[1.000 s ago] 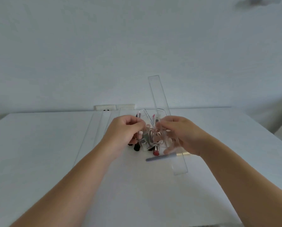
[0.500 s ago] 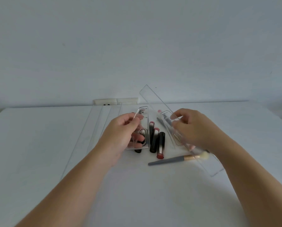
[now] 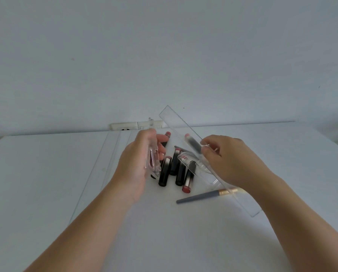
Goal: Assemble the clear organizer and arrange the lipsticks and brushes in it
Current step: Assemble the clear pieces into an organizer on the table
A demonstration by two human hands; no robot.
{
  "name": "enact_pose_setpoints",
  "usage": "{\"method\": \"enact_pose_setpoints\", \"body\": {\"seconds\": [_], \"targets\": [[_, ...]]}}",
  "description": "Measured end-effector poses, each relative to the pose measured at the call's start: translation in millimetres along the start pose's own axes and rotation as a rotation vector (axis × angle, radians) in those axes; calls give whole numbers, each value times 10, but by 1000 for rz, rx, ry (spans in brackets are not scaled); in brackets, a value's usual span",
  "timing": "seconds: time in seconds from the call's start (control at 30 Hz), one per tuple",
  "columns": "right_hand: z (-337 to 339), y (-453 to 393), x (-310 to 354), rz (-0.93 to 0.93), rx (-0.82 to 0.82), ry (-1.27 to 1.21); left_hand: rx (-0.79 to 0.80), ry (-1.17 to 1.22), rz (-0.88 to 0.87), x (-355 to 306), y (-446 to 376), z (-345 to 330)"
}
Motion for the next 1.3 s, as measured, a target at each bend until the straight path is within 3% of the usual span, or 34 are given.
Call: {"method": "enact_pose_setpoints", "body": {"seconds": [0.1, 0.2, 0.3, 0.37, 0.63, 0.93, 1.3], "targets": [[77, 32, -22, 5, -68, -80, -43, -13, -19, -23, 5, 74], [119, 27, -102, 3, -99, -335, -68, 87, -39, -38, 40, 78], [51, 20, -154, -8, -3, -695, 2, 128, -48, -75, 75, 0], [35, 28, -148, 3, 43, -769, 116, 218, -17, -68, 105, -105], [15, 14, -157, 30, 48, -736, 478, 614, 108, -70, 192, -425], [-51, 14, -99, 78, 118, -597, 227, 905, 119, 33, 105, -219], [-4, 110, 45, 154, 288, -505, 292, 812, -2, -90, 67, -234]]}}
Point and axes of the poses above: each hand's wrist, its own y-axis away from the middle knuckle, its own z-axis out of the back of the hand, x = y × z, the point moved 10 cm from there along -y, towards the middle knuckle, and after that the axes turned 10 degrees about x, right-handed, at the moved point
